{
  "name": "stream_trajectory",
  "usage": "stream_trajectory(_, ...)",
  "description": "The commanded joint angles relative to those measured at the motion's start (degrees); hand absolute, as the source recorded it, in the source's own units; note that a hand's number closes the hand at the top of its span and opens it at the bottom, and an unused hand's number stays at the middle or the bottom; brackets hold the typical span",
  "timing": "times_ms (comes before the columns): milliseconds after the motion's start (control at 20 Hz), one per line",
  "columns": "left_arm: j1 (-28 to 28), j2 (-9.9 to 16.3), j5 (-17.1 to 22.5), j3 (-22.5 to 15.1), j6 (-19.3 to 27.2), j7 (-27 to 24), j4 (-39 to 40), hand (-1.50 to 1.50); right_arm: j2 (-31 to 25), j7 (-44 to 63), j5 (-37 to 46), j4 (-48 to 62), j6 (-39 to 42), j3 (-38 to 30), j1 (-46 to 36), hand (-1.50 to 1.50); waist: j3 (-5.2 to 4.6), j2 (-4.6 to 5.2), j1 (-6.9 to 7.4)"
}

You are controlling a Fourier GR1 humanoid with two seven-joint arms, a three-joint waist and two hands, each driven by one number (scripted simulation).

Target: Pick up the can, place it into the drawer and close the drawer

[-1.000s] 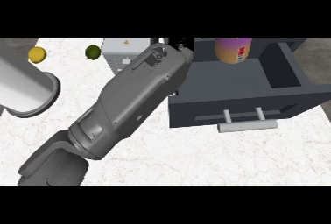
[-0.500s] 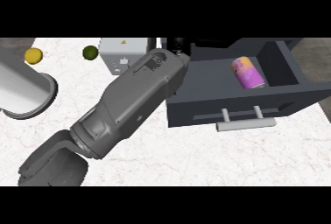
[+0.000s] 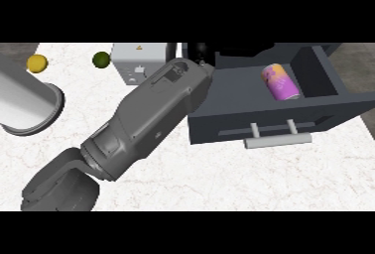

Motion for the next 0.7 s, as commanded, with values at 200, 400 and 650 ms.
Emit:
stream_trajectory(200,1.5,0.0,2.3,0.0,-3.5,-4.3,0.7,-1.50,-4.2,-7.0,10.0,-2.8,1.8,-2.8,-4.9,-1.50,-0.06,0.12,1.63)
stream_trajectory(400,0.9,0.0,4.5,0.1,-1.5,-6.3,-0.9,-1.50,-1.9,-9.9,14.8,-6.1,5.3,1.6,-3.4,-1.50,-0.02,-0.09,1.06)
stream_trajectory(650,-2.5,0.0,5.2,0.4,-0.6,-7.5,-0.4,-1.50,-2.4,-12.9,25.5,-7.1,4.7,6.5,-8.7,-1.50,-0.05,0.00,2.35)
